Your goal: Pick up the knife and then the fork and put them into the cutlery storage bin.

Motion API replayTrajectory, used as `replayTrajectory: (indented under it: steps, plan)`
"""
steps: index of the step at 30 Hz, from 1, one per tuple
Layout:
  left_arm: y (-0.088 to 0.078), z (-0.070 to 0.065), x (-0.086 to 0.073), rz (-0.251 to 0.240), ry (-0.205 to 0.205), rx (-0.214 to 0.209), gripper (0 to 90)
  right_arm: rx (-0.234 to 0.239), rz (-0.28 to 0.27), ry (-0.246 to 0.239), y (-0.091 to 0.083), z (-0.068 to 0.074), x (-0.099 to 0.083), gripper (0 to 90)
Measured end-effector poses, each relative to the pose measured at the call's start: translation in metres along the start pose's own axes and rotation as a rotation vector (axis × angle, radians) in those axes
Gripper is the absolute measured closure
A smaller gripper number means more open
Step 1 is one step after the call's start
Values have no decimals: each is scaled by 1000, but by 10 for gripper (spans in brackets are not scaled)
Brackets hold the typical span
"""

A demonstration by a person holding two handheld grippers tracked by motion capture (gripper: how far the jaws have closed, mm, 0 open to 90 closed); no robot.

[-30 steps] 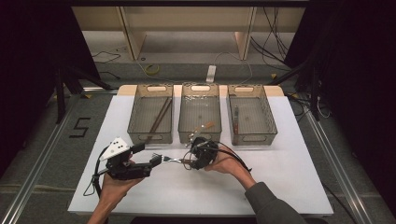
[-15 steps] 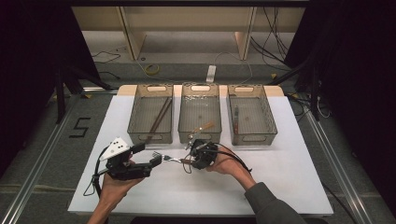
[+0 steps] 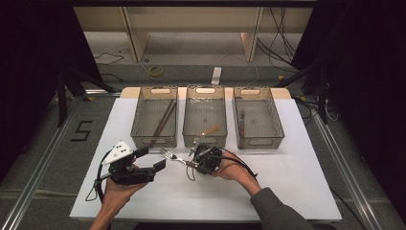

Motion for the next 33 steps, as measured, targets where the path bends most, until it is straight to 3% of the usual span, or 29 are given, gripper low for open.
replayTrajectory:
  steps: [7, 11, 13, 14, 17, 21, 33]
  plan:
    - [0, 0, 0, -2, -1, 0, 156, 6, -22, 28, -4, 3, 0, 766]
    - [-1, 0, 0, 1, 0, -1, 156, 21, -27, 17, -6, 4, -2, 767]
    - [-1, 0, 0, -1, -1, 0, 156, 23, -36, 33, -9, 5, -1, 767]
    - [-1, 0, 0, 0, 0, 0, 156, 13, -55, 14, -10, 3, -1, 767]
    - [-1, 0, 0, -1, -1, 0, 156, 27, -72, 43, -15, 4, 0, 767]
    - [-1, 1, 0, -1, -4, 1, 156, 44, -97, 42, -20, 5, -1, 767]
    - [-3, 1, 2, -13, -11, 1, 156, 65, -196, 61, -54, 1, -3, 766]
Point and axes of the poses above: each handheld gripper's, and its own axes: y roughly forward along the jaws, x roughly out of its top, z roughly to its left, the point moved 9 cm from there along y, roughly forward along the jaws, and after that the axes turned 3 degrees about -y, right-handed, at the moved point
